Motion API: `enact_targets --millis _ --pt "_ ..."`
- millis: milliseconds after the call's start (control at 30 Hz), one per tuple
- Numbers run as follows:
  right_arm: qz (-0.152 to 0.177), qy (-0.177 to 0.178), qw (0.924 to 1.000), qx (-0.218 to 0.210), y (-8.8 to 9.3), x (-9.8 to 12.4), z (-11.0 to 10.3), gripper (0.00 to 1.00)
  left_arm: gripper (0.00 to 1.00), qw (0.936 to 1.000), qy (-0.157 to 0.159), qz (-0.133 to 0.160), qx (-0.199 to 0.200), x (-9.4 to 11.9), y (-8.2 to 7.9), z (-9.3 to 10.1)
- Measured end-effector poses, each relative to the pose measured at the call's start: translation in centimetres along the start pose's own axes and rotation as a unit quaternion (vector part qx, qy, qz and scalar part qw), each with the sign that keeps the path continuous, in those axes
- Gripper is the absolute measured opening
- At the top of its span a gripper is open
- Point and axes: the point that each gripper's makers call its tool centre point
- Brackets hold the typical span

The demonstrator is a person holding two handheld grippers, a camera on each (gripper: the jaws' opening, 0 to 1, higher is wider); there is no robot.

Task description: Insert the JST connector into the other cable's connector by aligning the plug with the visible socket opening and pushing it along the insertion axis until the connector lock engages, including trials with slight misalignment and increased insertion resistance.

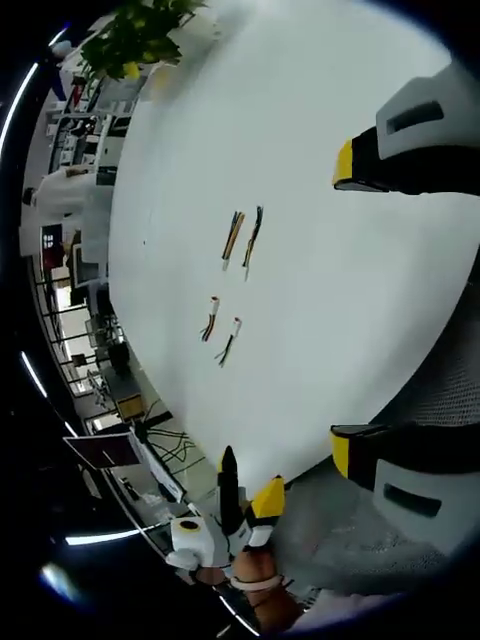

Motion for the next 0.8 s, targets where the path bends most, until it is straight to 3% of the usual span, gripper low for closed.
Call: enact_targets --millis 800 --pt "-0.015 0.011 0.9998 0.005 0.59 -0.15 0.3 0.95 0.96 0.9999 0.009 -0.006 0.011 -0.1 0.35 0.15"
Point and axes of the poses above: the point that each gripper's makers call its tool centre point, and the gripper's own axes: x roughly backward along the fingers, z roughly to its right, y roughly out of its underside, and after that the axes turned 7 degrees about y, right-handed
